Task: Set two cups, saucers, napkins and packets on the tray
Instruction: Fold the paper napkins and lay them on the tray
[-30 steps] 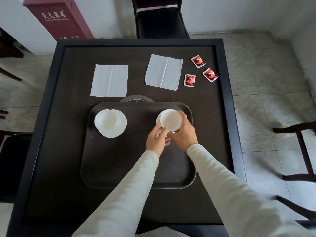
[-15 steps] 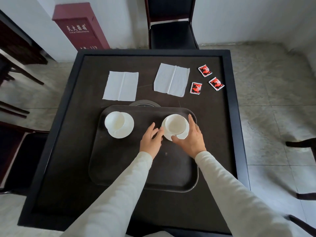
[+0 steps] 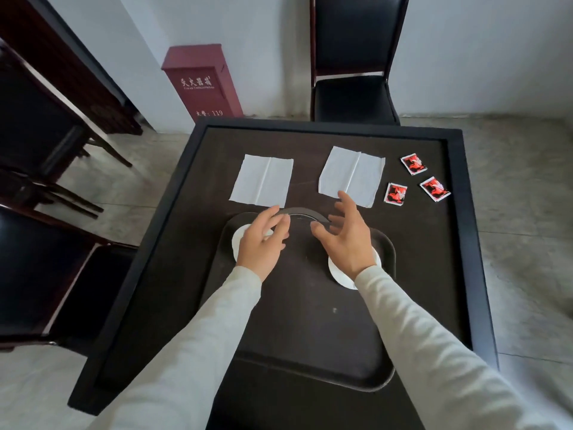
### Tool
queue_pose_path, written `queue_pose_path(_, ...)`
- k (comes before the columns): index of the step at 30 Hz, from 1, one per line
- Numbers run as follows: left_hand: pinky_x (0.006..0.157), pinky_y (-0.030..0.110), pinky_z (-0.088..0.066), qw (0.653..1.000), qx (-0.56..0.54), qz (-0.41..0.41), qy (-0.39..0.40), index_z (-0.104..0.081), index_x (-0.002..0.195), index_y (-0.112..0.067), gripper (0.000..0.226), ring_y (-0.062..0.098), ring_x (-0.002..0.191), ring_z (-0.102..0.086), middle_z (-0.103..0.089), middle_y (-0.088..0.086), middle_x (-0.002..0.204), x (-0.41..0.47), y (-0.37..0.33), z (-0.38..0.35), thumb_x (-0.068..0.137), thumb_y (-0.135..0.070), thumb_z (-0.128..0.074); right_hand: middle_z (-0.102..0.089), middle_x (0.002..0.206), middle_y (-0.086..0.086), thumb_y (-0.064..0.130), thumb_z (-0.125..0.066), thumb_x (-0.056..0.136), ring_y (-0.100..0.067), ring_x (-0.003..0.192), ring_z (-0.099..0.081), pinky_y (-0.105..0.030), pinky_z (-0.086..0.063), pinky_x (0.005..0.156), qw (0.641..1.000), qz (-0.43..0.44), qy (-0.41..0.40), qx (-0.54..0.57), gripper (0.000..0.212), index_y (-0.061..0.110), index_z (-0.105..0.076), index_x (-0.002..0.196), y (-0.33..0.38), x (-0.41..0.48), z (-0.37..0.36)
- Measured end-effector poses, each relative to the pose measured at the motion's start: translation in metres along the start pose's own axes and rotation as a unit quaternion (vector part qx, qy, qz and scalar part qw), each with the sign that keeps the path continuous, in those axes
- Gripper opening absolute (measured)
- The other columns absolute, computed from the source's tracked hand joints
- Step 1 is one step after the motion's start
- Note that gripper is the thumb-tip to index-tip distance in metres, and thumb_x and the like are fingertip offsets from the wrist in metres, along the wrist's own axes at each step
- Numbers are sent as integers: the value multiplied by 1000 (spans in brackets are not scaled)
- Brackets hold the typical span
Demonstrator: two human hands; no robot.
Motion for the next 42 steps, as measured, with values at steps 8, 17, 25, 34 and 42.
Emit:
queue_pose_path(8, 87, 35, -61, 999, 43, -11, -11, -64, 129, -30, 33, 13, 98, -73, -68, -4, 122, 90, -18, 58, 97, -38, -63, -55, 142, -3, 33, -75, 88, -8, 102, -63, -25, -48, 95, 998, -53, 23, -1, 73, 25, -39, 151, 13, 56, -60)
queue_pose_path(17, 104, 45, -52, 993, 105, -15, 59, -61, 132, -30, 34, 19, 121, -62, -61, -8, 135, 214, 15, 44, 100, -42, -57, -55, 143, -5, 37, -69, 92, -18, 118, -59, -30, -48, 95, 989, -146, -8, 2, 70, 19, -38, 153, -22, 167, -136)
queue_pose_path(25, 102, 32, -49, 981, 141, 10, 135, -57, 136, -32, 35, 11, 122, -55, -59, -10, 136, 289, 67, 10, 101, -37, -57, -66, 116, -4, 32, -61, 97, -21, 105, -62, -36, -53, 93, 970, -243, -32, -1, 57, 8, -46, 146, -60, 228, -164)
queue_pose_path(34, 98, 40, -56, 990, 46, 27, 134, -64, 128, -30, 35, 17, 111, -66, -66, -6, 123, 311, 87, 15, 95, -41, -65, -74, 86, -4, 28, -72, 91, -21, 85, -70, -40, -61, 84, 964, -256, -32, 62, 16, 13, -76, 86, -64, 240, -178)
queue_pose_path(42, 93, 43, -59, 979, -72, 142, 124, -74, 109, -29, 22, 21, 104, -71, -74, 0, 112, 315, 76, 32, 93, -42, -69, -77, 79, 5, 22, -64, 97, -17, 84, -73, -39, -62, 83, 983, -162, -33, 85, 17, 24, -78, 87, -30, 233, -201)
Point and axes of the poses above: each hand's wrist, its own x-axis towards the middle knuckle, its own z-axis out of the back of the hand, y = z × x, the point moved 2 cm from there along x, towards the middle knuckle
